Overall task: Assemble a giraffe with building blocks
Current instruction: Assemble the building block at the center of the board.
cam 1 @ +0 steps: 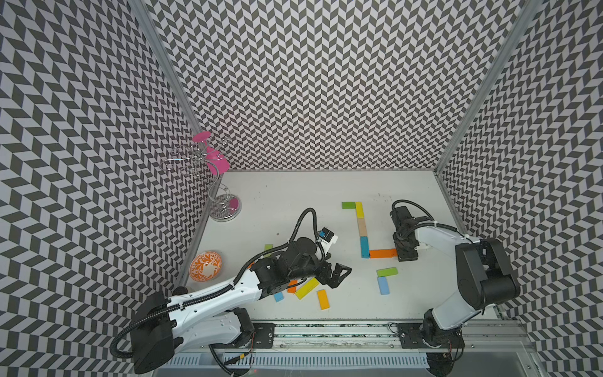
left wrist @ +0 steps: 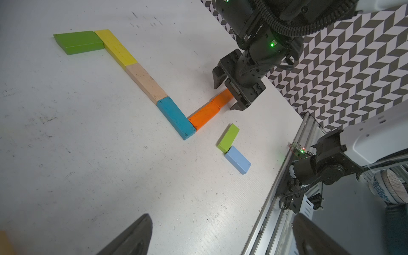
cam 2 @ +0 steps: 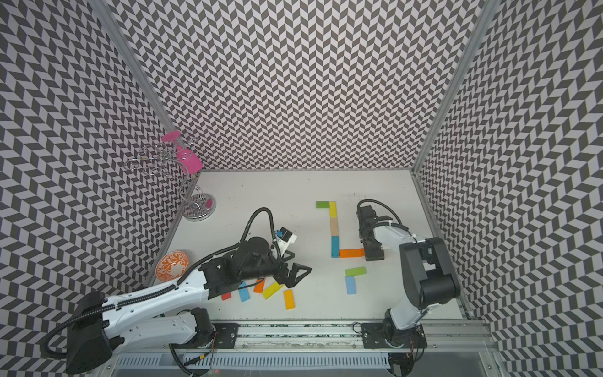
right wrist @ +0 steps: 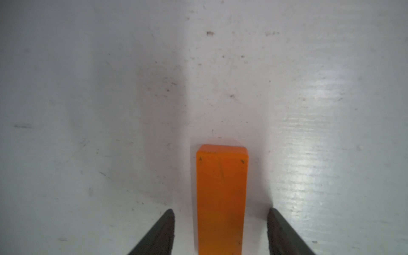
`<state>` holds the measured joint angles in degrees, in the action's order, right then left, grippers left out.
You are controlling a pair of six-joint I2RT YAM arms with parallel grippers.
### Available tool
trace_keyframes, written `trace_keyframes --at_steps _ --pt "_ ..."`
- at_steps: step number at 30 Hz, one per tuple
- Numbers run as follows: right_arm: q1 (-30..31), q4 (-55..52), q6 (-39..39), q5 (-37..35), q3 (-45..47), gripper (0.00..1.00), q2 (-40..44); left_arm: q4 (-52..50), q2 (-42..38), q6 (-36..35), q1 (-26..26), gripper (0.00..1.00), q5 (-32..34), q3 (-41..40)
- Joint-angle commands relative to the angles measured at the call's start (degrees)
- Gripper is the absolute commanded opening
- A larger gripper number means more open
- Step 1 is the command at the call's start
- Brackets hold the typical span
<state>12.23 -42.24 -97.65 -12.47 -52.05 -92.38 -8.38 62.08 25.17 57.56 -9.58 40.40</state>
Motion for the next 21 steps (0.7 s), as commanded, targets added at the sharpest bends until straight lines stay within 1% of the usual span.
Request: trace_keyframes --at_steps 1,5,7,10,12,16,18,20,21 --pt "0.51 -2.05 -0.52 -0.45 0.55 0.75 3.70 -0.87 -1.04 0.37 -0.33 1.00 1.28 -0.24" --pt "0.69 -4.52 1.22 -1.45 0.46 0.80 8.41 -2.43 -0.28 1.57 -0.19 1.00 2.74 0.55" --pt "0.86 -6.06 2.58 -2.52 0.46 0.81 11.51 -3.19 0.58 2.41 0.32 1.00 3.72 0.97" --pt "0.90 -8.03 6.58 -4.73 1.05 0.81 17.42 -3.57 3.05 4.36 2.18 1.00 5.21 2.04" --pt "0.87 -9.15 10.17 -6.69 1.43 0.80 21.65 -4.40 6.04 6.00 4.57 1.00 7.44 3.48" --pt "0.87 -11.68 17.90 -12.45 1.08 0.80 30.89 -8.00 16.04 11.08 10.05 1.00 12.49 9.52" --pt "0.58 -12.49 21.40 -14.75 0.75 0.79 35.19 -7.80 20.71 13.01 12.44 1.00 13.09 12.15" --pt "0.00 -12.03 26.62 -15.92 0.11 0.79 39.40 -7.53 25.46 14.58 14.66 1.00 13.73 15.62" --pt "-0.18 -12.49 27.77 -16.66 -0.34 0.79 40.96 -7.80 27.66 15.00 15.43 1.00 14.08 17.30"
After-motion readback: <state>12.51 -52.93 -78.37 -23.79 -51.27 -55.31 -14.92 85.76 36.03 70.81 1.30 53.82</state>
